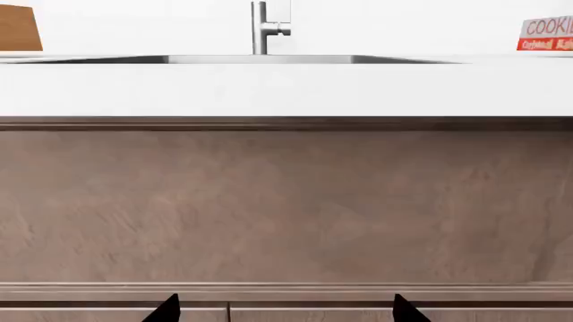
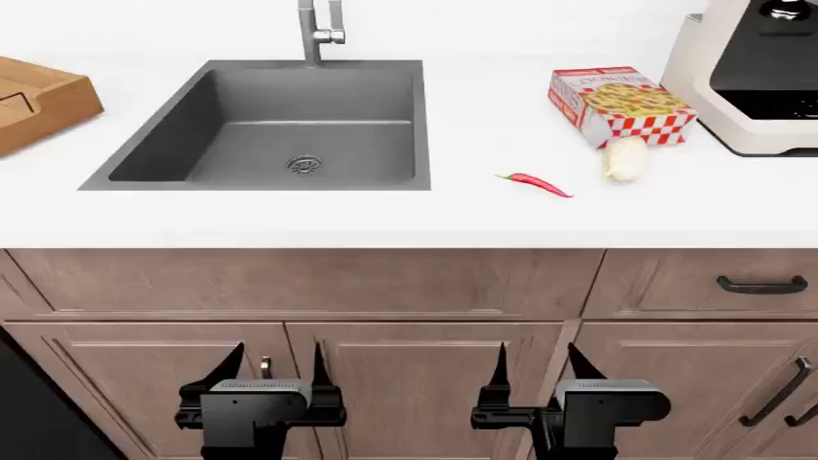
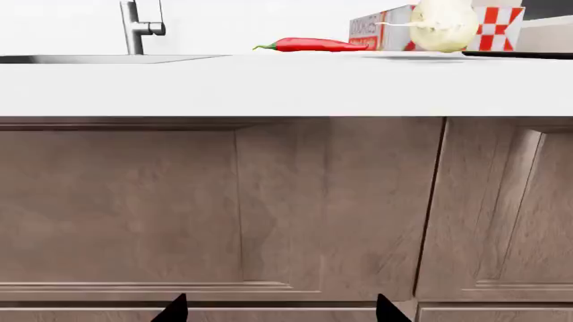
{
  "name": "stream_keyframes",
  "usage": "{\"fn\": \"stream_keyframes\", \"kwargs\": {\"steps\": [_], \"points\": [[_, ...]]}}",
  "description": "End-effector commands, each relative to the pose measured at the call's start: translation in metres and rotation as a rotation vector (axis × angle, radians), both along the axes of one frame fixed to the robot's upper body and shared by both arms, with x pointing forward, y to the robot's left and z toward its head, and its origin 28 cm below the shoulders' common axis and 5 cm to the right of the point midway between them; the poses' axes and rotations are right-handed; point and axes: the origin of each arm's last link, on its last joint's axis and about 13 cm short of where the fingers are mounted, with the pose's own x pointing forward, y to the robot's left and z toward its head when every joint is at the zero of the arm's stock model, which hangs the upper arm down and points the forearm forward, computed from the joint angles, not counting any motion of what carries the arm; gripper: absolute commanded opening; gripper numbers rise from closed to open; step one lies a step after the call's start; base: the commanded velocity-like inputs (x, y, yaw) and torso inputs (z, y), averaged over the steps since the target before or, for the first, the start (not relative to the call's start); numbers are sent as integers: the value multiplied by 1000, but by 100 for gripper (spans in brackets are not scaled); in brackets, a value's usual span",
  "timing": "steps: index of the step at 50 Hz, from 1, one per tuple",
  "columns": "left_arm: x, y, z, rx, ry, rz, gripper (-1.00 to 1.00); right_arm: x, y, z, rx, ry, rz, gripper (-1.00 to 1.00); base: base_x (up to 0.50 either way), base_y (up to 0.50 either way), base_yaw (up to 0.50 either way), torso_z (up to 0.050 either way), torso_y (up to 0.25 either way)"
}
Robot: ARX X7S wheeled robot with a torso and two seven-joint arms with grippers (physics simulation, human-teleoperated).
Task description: Pick up the fruits and vegetables and place them in the sink. Turn on the sink faucet to wash them. Then turn the sink off and put them in the tray.
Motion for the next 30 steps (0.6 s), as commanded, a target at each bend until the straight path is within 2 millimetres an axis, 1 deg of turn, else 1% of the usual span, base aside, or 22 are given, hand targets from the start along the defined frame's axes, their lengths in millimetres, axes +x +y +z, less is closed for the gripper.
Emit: {"fn": "stream_keyframes", "kwargs": {"steps": [1, 4, 9, 14, 18, 21, 27, 30], "points": [[-1, -1, 1, 7, -10, -5, 100, -1, 1, 0, -9, 1, -5, 100, 0, 0, 0, 0, 0], [-3, -2, 9, 7, -44, -5, 100, -5, 1, 1, -7, 2, -26, 100, 0, 0, 0, 0, 0], [-4, -1, 17, -23, -71, 9, 100, -8, 2, 4, -5, -8, -35, 100, 0, 0, 0, 0, 0], [-2, -1, 19, -43, -72, 3, 100, -9, 1, 6, -2, -19, -41, 100, 0, 0, 0, 47, 39], [-2, 0, 25, -44, -89, 0, 100, -9, 0, 10, -14, -25, -46, 100, 0, 0, 0, 50, 50], [-3, 1, 33, -40, -105, 2, 100, -11, -2, 17, -3, -35, -51, 100, 0, 0, 0, 50, 49], [-2, 4, 55, -15, -163, 2, 100, -14, -6, 34, -13, -72, -58, 100, 0, -463, 0, 50, 49], [-2, 5, 62, 1, -181, -6, 100, -17, -7, 42, -26, -89, -55, 100, 0, -500, 0, 50, 48]]}}
